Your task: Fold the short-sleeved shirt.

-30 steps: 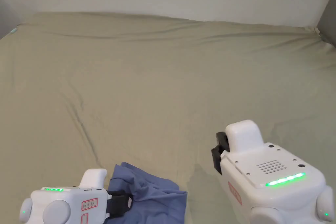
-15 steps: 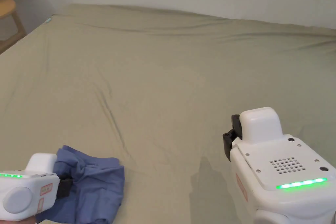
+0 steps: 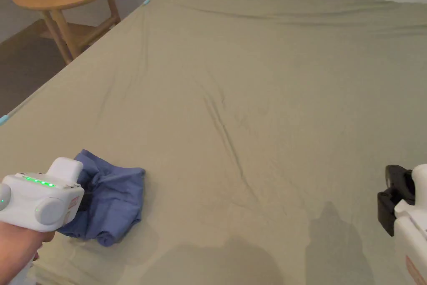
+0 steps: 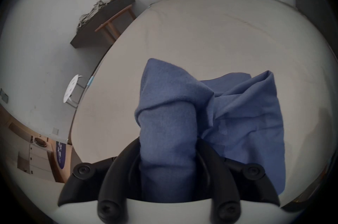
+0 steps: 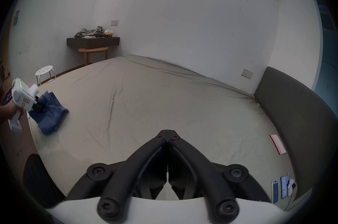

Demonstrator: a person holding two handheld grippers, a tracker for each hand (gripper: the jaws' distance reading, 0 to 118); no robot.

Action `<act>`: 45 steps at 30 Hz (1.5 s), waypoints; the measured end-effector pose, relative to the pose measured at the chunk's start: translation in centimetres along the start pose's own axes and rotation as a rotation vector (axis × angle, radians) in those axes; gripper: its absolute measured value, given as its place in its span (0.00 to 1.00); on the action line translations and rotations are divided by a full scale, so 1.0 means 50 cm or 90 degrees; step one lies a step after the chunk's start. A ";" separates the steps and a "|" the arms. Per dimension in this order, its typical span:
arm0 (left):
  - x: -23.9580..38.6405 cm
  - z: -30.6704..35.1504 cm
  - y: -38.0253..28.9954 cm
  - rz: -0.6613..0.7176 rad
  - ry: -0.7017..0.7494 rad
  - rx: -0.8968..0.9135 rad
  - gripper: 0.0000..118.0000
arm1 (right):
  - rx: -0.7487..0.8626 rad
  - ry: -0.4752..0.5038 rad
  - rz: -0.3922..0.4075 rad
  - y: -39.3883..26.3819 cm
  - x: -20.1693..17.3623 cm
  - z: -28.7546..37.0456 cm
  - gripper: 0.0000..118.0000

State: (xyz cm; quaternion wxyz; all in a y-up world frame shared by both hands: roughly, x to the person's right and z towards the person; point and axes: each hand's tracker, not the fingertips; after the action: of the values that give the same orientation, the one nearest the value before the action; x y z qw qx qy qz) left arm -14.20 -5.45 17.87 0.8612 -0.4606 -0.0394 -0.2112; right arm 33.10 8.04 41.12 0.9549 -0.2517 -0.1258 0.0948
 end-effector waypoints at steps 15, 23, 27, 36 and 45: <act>-0.153 -0.046 0.086 -0.015 0.130 0.059 1.00 | -0.044 0.012 -0.006 -0.007 0.010 -0.037 0.02; -0.043 0.290 0.223 0.155 0.012 0.365 1.00 | 0.025 -0.029 -0.016 0.046 0.091 0.029 0.02; 0.058 0.462 0.236 0.236 -0.083 0.524 0.99 | 0.089 -0.062 -0.011 0.092 0.145 0.089 0.02; 0.357 0.667 0.214 0.147 -0.171 0.662 0.75 | 0.205 -0.115 -0.008 0.146 0.210 0.223 0.02; 0.518 0.750 0.175 0.088 -0.194 0.701 0.00 | 0.238 -0.143 0.005 0.106 0.208 0.279 0.02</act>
State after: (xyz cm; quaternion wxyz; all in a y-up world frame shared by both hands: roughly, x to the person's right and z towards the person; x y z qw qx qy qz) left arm 17.58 20.72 39.34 0.9704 0.0288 -0.2373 -0.0338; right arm 38.35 21.48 52.18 0.9645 -0.0584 -0.2111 0.1474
